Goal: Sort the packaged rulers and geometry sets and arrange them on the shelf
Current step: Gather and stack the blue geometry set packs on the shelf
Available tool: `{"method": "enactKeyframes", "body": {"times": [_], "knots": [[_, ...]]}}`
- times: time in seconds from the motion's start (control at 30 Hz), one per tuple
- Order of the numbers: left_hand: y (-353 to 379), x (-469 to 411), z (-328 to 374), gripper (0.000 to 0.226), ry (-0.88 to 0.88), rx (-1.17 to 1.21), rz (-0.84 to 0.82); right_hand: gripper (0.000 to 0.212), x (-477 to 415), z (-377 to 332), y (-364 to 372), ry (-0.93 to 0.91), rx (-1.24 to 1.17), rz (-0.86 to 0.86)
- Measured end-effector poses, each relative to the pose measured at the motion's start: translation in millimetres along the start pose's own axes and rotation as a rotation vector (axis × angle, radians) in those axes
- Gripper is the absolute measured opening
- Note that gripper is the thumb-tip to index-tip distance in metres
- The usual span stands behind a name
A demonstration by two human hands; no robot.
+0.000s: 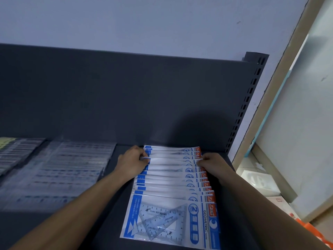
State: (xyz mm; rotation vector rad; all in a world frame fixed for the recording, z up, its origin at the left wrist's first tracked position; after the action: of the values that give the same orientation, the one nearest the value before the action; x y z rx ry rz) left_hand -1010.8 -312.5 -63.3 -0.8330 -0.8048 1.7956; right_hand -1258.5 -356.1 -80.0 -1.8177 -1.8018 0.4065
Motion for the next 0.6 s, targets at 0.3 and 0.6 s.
{"method": "enactKeyframes", "body": {"times": [0.3,0.6], "knots": [[9.8,-2.6,-14.5,0.027,-0.338,0.374,-0.085,0.018,1.1,0.7,-1.7,0.018,-0.041,0.045],[6.5,-4.5,-11.5,0.015,-0.392,0.449,-0.083,0.015,-1.0,2.9,-0.6,0.021,-0.035,0.040]]}}
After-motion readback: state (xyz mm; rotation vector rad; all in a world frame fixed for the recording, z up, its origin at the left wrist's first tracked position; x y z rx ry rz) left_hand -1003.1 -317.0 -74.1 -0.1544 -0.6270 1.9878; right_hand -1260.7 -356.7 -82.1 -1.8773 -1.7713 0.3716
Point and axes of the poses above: each hand's wrist, its own x-axis away from the middle knuckle, its own y-axis out of the palm, z = x × y, the point moved 8 cm from there along -x, towards the middle knuckle, and after that the axes turned 11 degrees about z, right-handed, at the moved point
